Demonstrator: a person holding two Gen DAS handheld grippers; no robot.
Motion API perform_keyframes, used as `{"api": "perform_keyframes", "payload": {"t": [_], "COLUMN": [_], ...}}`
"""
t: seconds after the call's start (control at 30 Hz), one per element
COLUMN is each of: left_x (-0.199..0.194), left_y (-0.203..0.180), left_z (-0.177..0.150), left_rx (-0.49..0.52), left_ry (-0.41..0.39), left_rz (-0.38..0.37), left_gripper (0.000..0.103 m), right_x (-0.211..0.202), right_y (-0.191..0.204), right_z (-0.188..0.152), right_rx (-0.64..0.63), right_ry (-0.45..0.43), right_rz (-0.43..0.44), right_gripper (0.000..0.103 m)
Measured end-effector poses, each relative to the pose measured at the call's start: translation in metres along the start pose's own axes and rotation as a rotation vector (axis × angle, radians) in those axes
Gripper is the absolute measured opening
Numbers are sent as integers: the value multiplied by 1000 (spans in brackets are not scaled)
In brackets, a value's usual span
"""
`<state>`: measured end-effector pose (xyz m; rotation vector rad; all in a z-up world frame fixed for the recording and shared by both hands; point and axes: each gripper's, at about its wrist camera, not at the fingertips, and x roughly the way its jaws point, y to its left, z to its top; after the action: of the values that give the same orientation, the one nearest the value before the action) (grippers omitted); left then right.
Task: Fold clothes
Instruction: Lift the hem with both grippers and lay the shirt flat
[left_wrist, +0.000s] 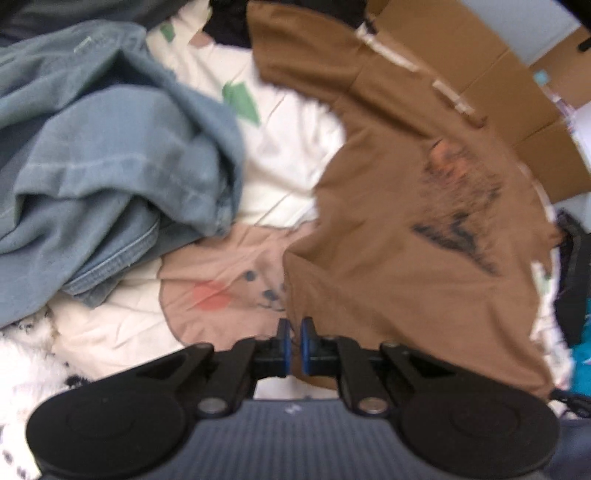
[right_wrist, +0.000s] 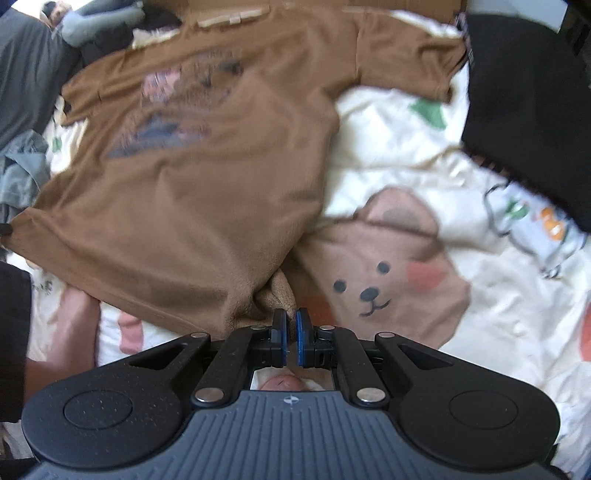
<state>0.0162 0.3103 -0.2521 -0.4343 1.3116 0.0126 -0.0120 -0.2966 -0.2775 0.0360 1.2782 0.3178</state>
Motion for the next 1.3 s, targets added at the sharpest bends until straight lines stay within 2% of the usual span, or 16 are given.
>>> {"api": "perform_keyframes", "payload": {"t": [0.23, 0.33, 0.47, 0.73, 0.8, 0.97, 1.3], "left_x": [-43, -48, -44, -13, -6, 6, 16], "left_y": [-16, -15, -5, 14, 15, 16, 13], "left_z": [0, -5, -12, -14, -14, -11, -7], "left_rx": [-12, -18, -39, -54, -45, -33, -4], "left_ry": [-40, -49, -41, 6, 18, 38, 64], "left_rz": [-79, -76, -42, 45, 65, 109, 153], "left_gripper": [4, 3, 3, 3, 3, 3, 3], "right_x": [-62, -77, -76, -24, -15, 11, 61], "right_y": [-2, -7, -17, -36, -37, -41, -39], "right_z": [2, -3, -14, -46, -54, -64, -59], "right_rx": [-13, -5, 67, 234, 233, 199, 169], "right_ry": [-81, -88, -58, 44, 55, 97, 120], "right_rz": [-13, -14, 9, 27, 24, 19, 96], "right_gripper": [3, 3, 3, 11, 17, 17, 17]}}
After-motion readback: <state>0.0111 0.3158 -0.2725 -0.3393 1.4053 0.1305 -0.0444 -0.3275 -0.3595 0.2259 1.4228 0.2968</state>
